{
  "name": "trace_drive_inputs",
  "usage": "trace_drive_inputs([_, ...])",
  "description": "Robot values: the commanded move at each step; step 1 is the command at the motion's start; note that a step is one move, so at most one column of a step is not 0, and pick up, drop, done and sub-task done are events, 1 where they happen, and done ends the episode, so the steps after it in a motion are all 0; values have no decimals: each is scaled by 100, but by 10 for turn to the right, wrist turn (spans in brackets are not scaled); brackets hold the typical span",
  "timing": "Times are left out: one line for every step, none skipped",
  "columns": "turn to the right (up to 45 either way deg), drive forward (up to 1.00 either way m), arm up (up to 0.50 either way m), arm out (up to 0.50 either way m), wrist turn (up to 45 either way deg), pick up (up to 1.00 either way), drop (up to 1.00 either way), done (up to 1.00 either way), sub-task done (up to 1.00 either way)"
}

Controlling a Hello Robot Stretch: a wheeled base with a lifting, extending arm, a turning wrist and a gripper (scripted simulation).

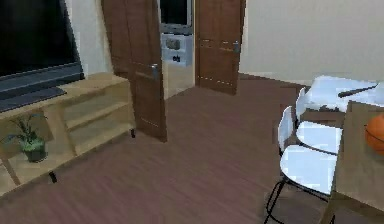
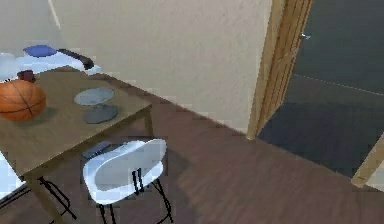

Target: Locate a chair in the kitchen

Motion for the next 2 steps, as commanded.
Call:
trace_drive_inputs([0,100,0,0,0,0,0,0,0])
trace_drive_inputs([-30,0,0,0,0,0,0,0,0])
